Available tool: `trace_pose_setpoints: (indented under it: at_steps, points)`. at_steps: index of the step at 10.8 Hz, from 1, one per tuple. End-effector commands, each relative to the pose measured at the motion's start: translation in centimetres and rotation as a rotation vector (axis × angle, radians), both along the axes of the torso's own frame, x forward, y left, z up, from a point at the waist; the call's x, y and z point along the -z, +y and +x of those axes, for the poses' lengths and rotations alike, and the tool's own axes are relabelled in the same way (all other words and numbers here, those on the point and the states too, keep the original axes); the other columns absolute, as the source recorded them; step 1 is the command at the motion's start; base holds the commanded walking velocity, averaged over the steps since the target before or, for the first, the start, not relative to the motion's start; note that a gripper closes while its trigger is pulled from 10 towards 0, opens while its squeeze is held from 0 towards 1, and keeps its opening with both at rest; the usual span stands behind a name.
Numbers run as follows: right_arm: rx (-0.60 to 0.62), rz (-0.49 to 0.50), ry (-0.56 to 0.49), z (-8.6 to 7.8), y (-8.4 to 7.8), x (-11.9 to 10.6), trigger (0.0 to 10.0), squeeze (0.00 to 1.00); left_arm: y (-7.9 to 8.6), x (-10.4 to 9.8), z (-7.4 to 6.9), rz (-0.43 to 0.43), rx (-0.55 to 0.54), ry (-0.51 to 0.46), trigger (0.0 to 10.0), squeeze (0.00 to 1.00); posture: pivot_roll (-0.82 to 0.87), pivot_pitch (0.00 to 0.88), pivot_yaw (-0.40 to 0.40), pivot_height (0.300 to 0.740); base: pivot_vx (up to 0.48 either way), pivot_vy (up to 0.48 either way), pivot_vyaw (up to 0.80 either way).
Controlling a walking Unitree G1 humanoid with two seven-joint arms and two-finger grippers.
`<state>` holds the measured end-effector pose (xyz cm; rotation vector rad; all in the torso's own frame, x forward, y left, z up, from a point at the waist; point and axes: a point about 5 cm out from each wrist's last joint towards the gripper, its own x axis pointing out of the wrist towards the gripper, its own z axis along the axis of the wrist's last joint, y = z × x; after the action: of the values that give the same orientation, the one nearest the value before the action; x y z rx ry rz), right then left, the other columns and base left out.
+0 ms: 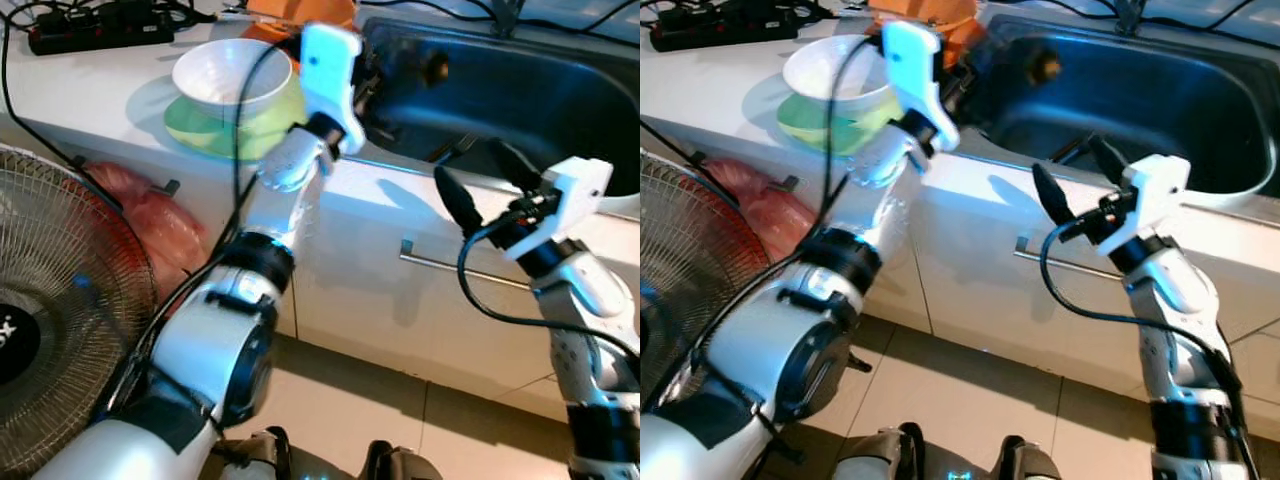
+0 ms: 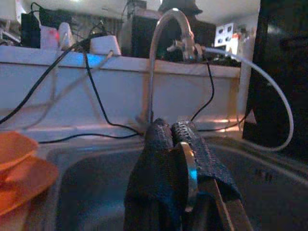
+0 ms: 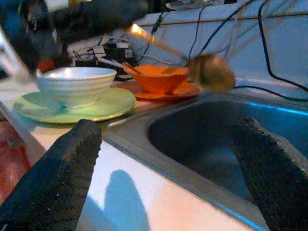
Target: Kitchen organization
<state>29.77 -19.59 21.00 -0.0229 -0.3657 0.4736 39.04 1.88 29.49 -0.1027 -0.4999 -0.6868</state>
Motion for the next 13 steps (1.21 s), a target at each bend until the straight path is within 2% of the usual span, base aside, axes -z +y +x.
trace_pose_setpoints:
  at_steps: [1,3,5,6,8,11,12,13]
  points:
    - [0.014,-0.011,-0.021,-0.5,-0.3,-0.5,10.0,0.00,-0.6,-1.2,0.2,-0.018,-0.007,0.018,10.0,0.00,-0.11,0.201,0.060,0.740,0.000,0.000,0.00]
    - [0.019,-0.012,-0.023,-1.2,-0.2,-0.7,10.0,0.00,-1.5,-0.9,0.7,-0.033,-0.044,0.134,10.0,0.00,-0.13,0.231,0.070,0.740,0.000,0.000,0.00]
    - [0.018,-0.013,-0.018,-1.9,-0.1,-0.7,10.0,0.00,-1.8,-0.6,0.9,-0.039,-0.045,0.201,10.0,0.00,-0.15,0.253,0.078,0.740,0.000,0.000,0.00]
    - [0.025,-0.012,-0.013,-2.4,-0.1,-0.7,10.0,0.00,-2.1,-0.5,1.0,-0.013,-0.064,0.235,10.0,0.00,-0.16,0.272,0.081,0.740,0.000,0.000,0.00]
    - [0.025,-0.010,0.001,-3.1,0.1,-0.6,10.0,0.00,-2.6,-0.1,1.0,0.034,-0.094,0.265,10.0,0.00,-0.17,0.287,0.084,0.740,0.000,0.000,0.00]
    - [0.022,0.001,0.023,-3.7,0.5,-0.4,10.0,0.00,-3.1,0.4,0.9,0.029,-0.124,0.304,10.0,0.00,-0.18,0.306,0.084,0.740,0.000,0.000,0.00]
    - [0.020,0.004,0.028,-3.9,0.6,-0.4,10.0,0.00,-3.1,0.8,1.0,0.032,-0.140,0.319,10.0,0.79,-0.18,0.310,0.083,0.740,0.000,0.000,0.00]
    - [0.017,0.008,0.029,-3.9,0.7,-0.4,10.0,0.00,-3.0,1.0,1.0,0.031,-0.147,0.330,10.0,1.00,-0.17,0.312,0.082,0.740,0.000,0.000,0.00]
